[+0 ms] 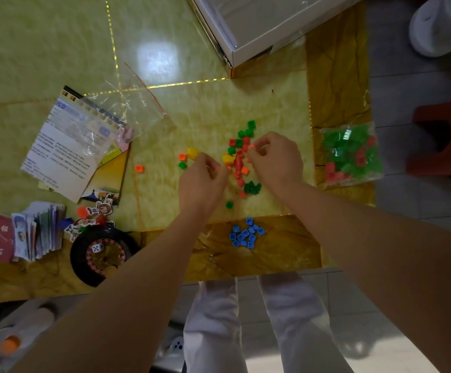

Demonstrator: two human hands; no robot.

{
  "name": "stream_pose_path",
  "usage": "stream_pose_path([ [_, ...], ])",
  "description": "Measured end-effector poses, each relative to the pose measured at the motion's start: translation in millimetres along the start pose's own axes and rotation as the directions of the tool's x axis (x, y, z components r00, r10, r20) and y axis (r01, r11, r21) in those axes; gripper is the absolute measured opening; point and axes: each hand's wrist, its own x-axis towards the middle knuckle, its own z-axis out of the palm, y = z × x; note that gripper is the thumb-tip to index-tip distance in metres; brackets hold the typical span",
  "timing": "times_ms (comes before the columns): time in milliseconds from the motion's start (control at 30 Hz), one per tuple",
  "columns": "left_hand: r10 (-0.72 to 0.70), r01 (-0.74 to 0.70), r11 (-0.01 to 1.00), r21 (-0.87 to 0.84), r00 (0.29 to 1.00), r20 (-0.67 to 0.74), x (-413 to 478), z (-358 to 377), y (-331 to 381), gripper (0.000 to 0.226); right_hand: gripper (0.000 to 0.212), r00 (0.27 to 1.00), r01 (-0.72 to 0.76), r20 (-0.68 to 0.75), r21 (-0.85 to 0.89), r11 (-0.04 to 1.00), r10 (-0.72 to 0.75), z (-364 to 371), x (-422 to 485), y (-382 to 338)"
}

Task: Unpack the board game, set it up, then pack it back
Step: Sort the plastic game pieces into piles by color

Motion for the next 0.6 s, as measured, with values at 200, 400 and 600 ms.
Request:
stream_pose_path([
  [200,-0.338,0.485,0.430,-0.762,0.869,0.362,7.7,-18.8,6.3,0.028,0.020,0.976,-0.210,0.167,0.535,0.818,0.141,-19.9,1.6,-3.5],
  [400,-0.309,0.349,0.729,-0.589,0.935,0.171,8.7,-13.8,12.3,0.035,0.029,0.916,-0.384,0.350,0.631,0.674,0.194,-33.2,-2.9,-2.5],
  [600,0.008,0.003,0.975,0.223,0.999,-0.049,-1.6,3.5,6.8,0.018,0.036,0.914,-0.394,0.357,0.674,0.625,0.192,-28.7,-5.4,-2.4],
])
